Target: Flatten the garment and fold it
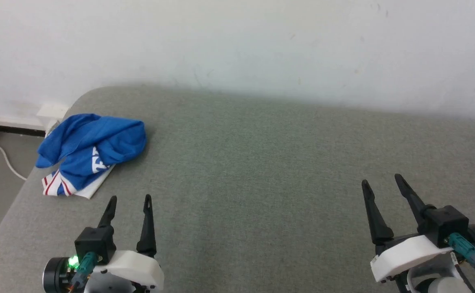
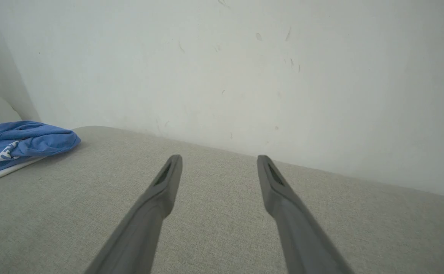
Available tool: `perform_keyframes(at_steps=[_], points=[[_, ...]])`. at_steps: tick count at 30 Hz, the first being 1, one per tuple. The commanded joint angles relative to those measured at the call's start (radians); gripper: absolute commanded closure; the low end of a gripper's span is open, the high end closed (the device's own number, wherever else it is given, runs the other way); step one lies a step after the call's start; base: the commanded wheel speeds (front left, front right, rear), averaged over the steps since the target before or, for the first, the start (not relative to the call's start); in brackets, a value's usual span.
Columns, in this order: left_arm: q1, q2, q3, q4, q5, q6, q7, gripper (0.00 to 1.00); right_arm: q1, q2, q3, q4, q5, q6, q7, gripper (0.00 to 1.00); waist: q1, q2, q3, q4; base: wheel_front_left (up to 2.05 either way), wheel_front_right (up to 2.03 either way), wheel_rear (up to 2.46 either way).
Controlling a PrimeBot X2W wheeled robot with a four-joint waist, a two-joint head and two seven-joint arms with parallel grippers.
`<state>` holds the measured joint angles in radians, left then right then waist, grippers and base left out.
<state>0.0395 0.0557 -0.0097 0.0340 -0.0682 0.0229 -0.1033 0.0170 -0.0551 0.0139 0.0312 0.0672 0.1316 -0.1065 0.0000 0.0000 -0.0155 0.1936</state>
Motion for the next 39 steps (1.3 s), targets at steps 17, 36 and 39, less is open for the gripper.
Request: perform_keyframes(at_steps=[17, 36, 39], points=[[0.025, -0.003, -0.013, 0.008, -0.037, 0.013, -0.044, 0.00, 0.000, 0.003, 0.024, 0.016, 0.018, -0.001, -0.040, 0.00, 0.0000, 0.0000, 0.001, 0.108, 0.00, 0.00, 0.00], [0.038, -0.004, -0.021, 0.018, -0.064, 0.023, -0.083, 0.00, 0.001, 0.003, 0.055, 0.047, 0.040, -0.001, -0.080, 0.00, 0.0000, 0.0000, -0.001, 0.210, 0.00, 0.00, 0.00], [0.040, -0.004, -0.023, 0.019, -0.070, 0.027, -0.090, 0.00, 0.000, 0.004, 0.058, 0.052, 0.042, -0.001, -0.086, 0.00, 0.0000, 0.0000, 0.000, 0.226, 0.00, 0.00, 0.00]])
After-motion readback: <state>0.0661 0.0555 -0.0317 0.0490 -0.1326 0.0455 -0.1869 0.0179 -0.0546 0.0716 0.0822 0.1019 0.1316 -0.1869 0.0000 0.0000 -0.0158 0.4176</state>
